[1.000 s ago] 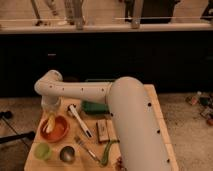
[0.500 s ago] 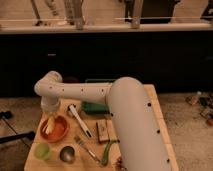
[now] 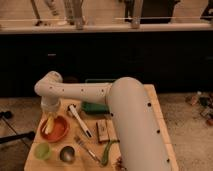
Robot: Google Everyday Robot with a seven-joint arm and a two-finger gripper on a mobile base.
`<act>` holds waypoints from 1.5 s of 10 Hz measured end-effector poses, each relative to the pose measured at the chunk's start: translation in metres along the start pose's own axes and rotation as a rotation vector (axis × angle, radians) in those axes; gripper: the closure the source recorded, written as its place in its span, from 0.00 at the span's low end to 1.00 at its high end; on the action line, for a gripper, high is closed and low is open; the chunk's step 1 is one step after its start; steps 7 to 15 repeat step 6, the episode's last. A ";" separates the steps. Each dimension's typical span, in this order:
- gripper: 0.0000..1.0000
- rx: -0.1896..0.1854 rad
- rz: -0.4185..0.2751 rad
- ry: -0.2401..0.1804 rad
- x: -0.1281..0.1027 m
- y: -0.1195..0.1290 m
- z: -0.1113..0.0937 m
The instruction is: Place banana in red bowl
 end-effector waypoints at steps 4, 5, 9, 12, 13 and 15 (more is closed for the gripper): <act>0.20 0.000 0.000 0.000 0.000 0.000 0.000; 0.20 0.000 0.000 0.000 0.000 0.000 0.000; 0.20 0.000 0.000 0.000 0.000 0.000 0.000; 0.20 0.000 0.000 0.000 0.000 0.000 0.000; 0.20 0.000 0.000 0.000 0.000 0.000 0.000; 0.20 0.000 0.000 0.000 0.000 0.000 0.000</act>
